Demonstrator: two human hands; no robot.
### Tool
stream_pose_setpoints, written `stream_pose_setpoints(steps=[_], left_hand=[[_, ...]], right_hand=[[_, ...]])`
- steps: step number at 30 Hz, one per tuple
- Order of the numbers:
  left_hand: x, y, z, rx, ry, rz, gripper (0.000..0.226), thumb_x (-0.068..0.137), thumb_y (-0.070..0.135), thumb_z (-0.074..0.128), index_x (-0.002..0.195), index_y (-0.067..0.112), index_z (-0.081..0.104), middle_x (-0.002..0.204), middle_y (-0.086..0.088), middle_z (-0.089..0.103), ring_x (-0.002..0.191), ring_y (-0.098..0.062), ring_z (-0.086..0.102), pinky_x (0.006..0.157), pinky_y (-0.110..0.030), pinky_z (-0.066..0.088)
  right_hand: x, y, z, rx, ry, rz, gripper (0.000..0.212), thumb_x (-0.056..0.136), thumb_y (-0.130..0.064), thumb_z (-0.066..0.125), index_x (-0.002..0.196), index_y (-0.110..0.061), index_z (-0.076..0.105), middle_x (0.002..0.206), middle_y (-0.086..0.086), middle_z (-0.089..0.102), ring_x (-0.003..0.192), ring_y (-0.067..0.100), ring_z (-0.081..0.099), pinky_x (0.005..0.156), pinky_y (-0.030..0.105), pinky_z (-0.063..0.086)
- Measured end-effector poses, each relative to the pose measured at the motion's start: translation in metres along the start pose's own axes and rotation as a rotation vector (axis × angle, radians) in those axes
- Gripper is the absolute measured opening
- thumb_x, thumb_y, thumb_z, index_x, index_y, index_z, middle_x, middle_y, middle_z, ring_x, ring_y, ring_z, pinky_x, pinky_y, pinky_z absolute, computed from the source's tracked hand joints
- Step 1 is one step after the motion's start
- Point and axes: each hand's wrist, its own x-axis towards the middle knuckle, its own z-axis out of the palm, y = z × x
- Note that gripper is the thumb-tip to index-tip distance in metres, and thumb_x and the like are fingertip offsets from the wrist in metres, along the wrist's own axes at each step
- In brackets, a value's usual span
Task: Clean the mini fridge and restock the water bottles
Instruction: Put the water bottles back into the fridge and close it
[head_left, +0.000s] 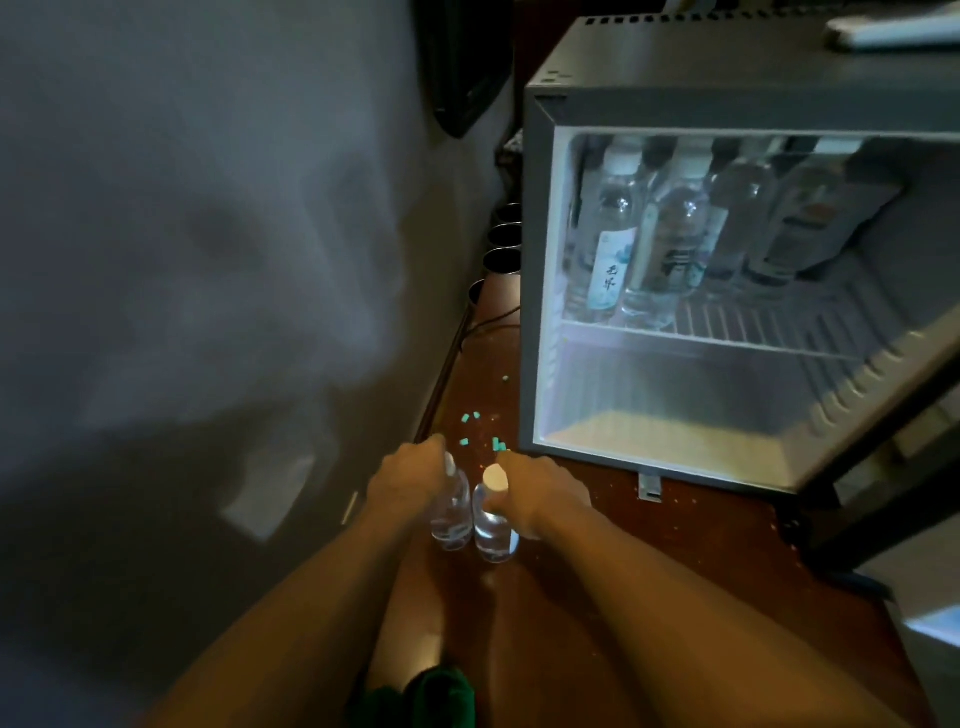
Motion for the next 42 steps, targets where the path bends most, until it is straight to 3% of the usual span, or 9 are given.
stream_pose_setpoints(steps=[8, 14, 21, 25, 30, 35, 39, 40, 42], left_hand=[[-0.032, 0.077, -0.039, -0.217, 0.13, 0.209, 0.027, 0.077, 0.04, 0.067, 0.095, 0.022, 0.058, 0.104, -0.007, 0.065, 0.097, -0.031, 0.061, 0.078, -0.037, 0.052], [-0.059, 0.168, -0.08, -0.483, 0.28, 0.458, 0.027, 0.079, 0.043, 0.071, 0.084, 0.024, 0.053, 0.09, -0.002, 0.064, 0.089, -0.025, 0.06, 0.067, -0.032, 0.044], [-0.063, 0.246, -0.103, -0.703, 0.441, 0.519, 0.024, 0.089, 0.034, 0.065, 0.103, 0.016, 0.061, 0.101, -0.004, 0.066, 0.097, -0.025, 0.06, 0.075, -0.031, 0.042], [-0.048, 0.278, -0.101, -0.612, 0.512, 0.49, 0.027, 0.09, 0.038, 0.061, 0.105, 0.016, 0.061, 0.105, -0.007, 0.067, 0.101, -0.028, 0.06, 0.079, -0.035, 0.044], [-0.017, 0.308, -0.098, -0.517, 0.571, 0.418, 0.033, 0.093, 0.041, 0.055, 0.113, 0.015, 0.062, 0.114, -0.012, 0.066, 0.108, -0.034, 0.059, 0.085, -0.039, 0.043], [0.014, 0.331, -0.104, -0.411, 0.564, 0.361, 0.045, 0.099, 0.042, 0.043, 0.109, 0.002, 0.063, 0.112, -0.024, 0.065, 0.108, -0.04, 0.059, 0.085, -0.041, 0.045], [0.019, 0.334, -0.099, -0.382, 0.816, 0.446, 0.033, 0.081, 0.026, 0.076, 0.073, -0.005, 0.067, 0.069, -0.029, 0.064, 0.068, -0.043, 0.066, 0.056, -0.042, 0.052], [0.016, 0.334, -0.1, -0.349, 0.851, 0.47, 0.034, 0.082, 0.026, 0.075, 0.074, -0.005, 0.067, 0.07, -0.029, 0.064, 0.068, -0.043, 0.066, 0.056, -0.043, 0.052], [0.01, 0.337, -0.103, -0.361, 0.711, 0.465, 0.04, 0.095, 0.033, 0.057, 0.095, -0.005, 0.066, 0.094, -0.031, 0.065, 0.093, -0.045, 0.063, 0.074, -0.046, 0.049]], right_hand=[[-0.061, 0.033, -0.077, 0.216, 0.296, 0.152, 0.028, 0.078, -0.036, 0.067, 0.103, -0.025, 0.062, 0.106, 0.006, 0.067, 0.094, 0.028, 0.062, 0.081, 0.037, 0.053], [-0.12, 0.071, -0.156, 0.399, 0.688, 0.252, 0.035, 0.082, -0.042, 0.067, 0.11, -0.023, 0.063, 0.113, 0.01, 0.067, 0.11, 0.033, 0.057, 0.089, 0.038, 0.047], [-0.143, 0.103, -0.21, 0.643, 1.042, 0.227, 0.027, 0.09, -0.032, 0.063, 0.115, -0.022, 0.061, 0.099, 0.006, 0.063, 0.081, 0.013, 0.045, 0.071, 0.026, 0.039], [-0.119, 0.116, -0.23, 0.632, 1.061, 0.249, 0.023, 0.09, -0.035, 0.061, 0.112, -0.026, 0.061, 0.097, 0.001, 0.062, 0.083, 0.015, 0.051, 0.071, 0.028, 0.044], [-0.075, 0.138, -0.255, 0.549, 0.992, 0.275, 0.018, 0.09, -0.035, 0.06, 0.098, -0.019, 0.058, 0.101, 0.01, 0.066, 0.094, 0.029, 0.063, 0.083, 0.043, 0.053], [-0.026, 0.147, -0.282, 0.49, 0.875, 0.326, 0.04, 0.092, -0.037, 0.058, 0.119, -0.008, 0.056, 0.123, 0.02, 0.057, 0.116, 0.037, 0.052, 0.095, 0.04, 0.044], [-0.02, 0.151, -0.278, 0.357, 0.903, 0.32, 0.045, 0.093, -0.048, 0.051, 0.115, -0.01, 0.058, 0.116, 0.017, 0.062, 0.113, 0.034, 0.055, 0.09, 0.034, 0.041], [-0.023, 0.154, -0.277, 0.336, 0.934, 0.309, 0.045, 0.093, -0.05, 0.05, 0.114, -0.011, 0.06, 0.111, 0.015, 0.065, 0.109, 0.034, 0.058, 0.086, 0.033, 0.043], [-0.03, 0.154, -0.278, 0.334, 0.953, 0.289, 0.044, 0.094, -0.051, 0.048, 0.115, -0.013, 0.059, 0.108, 0.015, 0.067, 0.106, 0.034, 0.06, 0.079, 0.032, 0.043]])
